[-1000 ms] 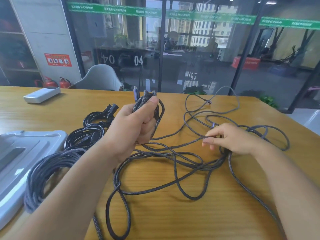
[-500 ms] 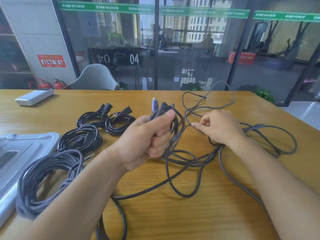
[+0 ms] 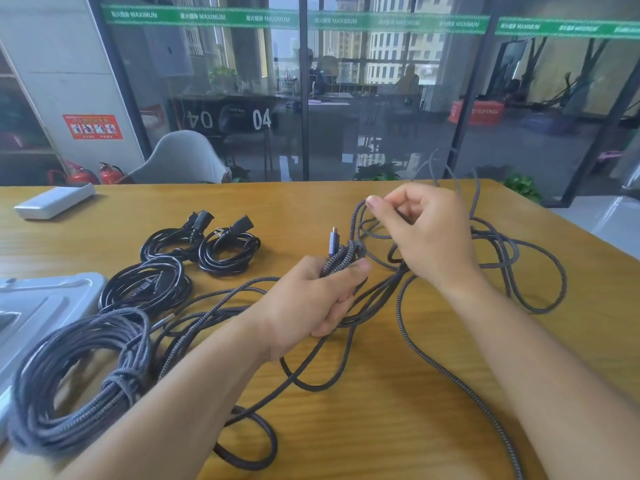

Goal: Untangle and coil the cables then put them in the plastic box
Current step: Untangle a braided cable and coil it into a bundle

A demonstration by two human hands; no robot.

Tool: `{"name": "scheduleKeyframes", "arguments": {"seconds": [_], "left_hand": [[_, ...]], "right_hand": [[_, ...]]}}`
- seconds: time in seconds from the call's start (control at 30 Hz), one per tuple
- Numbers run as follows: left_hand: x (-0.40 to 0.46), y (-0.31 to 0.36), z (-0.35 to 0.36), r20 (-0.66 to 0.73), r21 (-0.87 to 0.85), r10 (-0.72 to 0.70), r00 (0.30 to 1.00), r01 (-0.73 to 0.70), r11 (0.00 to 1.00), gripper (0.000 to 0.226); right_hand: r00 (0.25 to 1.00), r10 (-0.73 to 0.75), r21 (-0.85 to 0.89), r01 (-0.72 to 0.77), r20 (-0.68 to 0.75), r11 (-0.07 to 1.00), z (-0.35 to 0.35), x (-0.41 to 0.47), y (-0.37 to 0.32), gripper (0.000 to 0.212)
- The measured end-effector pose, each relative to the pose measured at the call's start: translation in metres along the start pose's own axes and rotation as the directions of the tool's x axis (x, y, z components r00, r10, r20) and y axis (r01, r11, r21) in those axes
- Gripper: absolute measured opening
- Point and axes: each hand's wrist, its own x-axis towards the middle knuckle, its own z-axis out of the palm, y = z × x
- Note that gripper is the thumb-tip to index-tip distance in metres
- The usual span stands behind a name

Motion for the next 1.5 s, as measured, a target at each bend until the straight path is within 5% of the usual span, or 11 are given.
{"name": "scheduleKeyframes", "arguments": {"seconds": [0.27, 0.43, 0.53, 0.7, 0.8, 0.93, 1.17, 1.27, 1.33, 1.5], "left_hand": [[0.006, -0.009, 0.007, -0.214, -0.105, -0.012, 0.977, -0.011, 0.994, 0.045], [0.003, -0.007, 0.005, -0.26, -0.328, -0.02, 0.965, -0.069, 0.942, 0.047], [0.001, -0.004, 0.002, -0.35, -0.3, 0.003, 0.937, -0.115, 0.947, 0.067], [0.003, -0.004, -0.005, -0.442, -0.273, 0.054, 0.895, -0.192, 0.943, 0.057], [0.003, -0.001, -0.015, -0.515, -0.222, 0.083, 0.853, -0.227, 0.948, 0.044], [-0.001, 0.002, -0.037, -0.621, -0.199, 0.098, 0.778, -0.277, 0.94, 0.024], [0.001, -0.008, -0.038, -0.575, -0.134, 0.101, 0.812, -0.214, 0.968, 0.024], [0.003, -0.011, -0.038, -0.556, -0.138, 0.083, 0.827, -0.19, 0.972, 0.026], [0.004, -0.011, -0.036, -0.549, -0.132, 0.079, 0.832, -0.18, 0.975, 0.03], [0.008, -0.011, -0.036, -0.563, -0.177, 0.063, 0.824, -0.195, 0.965, 0.027]], "right_hand": [[0.966, -0.118, 0.184, 0.075, 0.231, 0.98, -0.001, -0.017, -0.018, 0.022], [0.947, -0.177, 0.195, 0.127, 0.269, 0.973, 0.003, -0.022, -0.019, 0.019], [0.918, -0.239, 0.22, 0.174, 0.316, 0.96, 0.008, -0.026, -0.024, 0.018], [0.863, -0.237, 0.294, 0.109, 0.446, 0.949, 0.011, -0.026, -0.024, 0.023], [0.855, -0.209, 0.114, 0.176, 0.474, 0.978, 0.014, -0.031, -0.017, 0.033], [0.791, -0.161, -0.188, 0.329, 0.591, 0.925, 0.014, -0.028, -0.007, 0.015], [0.767, 0.025, -0.25, 0.177, 0.641, 0.952, -0.003, -0.011, 0.021, 0.025], [0.805, 0.047, -0.266, 0.139, 0.591, 0.954, -0.012, -0.005, 0.037, 0.013], [0.815, 0.041, -0.283, 0.154, 0.577, 0.947, -0.015, 0.0, 0.046, 0.004], [0.79, 0.063, -0.387, 0.227, 0.61, 0.894, -0.018, 0.008, 0.073, 0.02]]}}
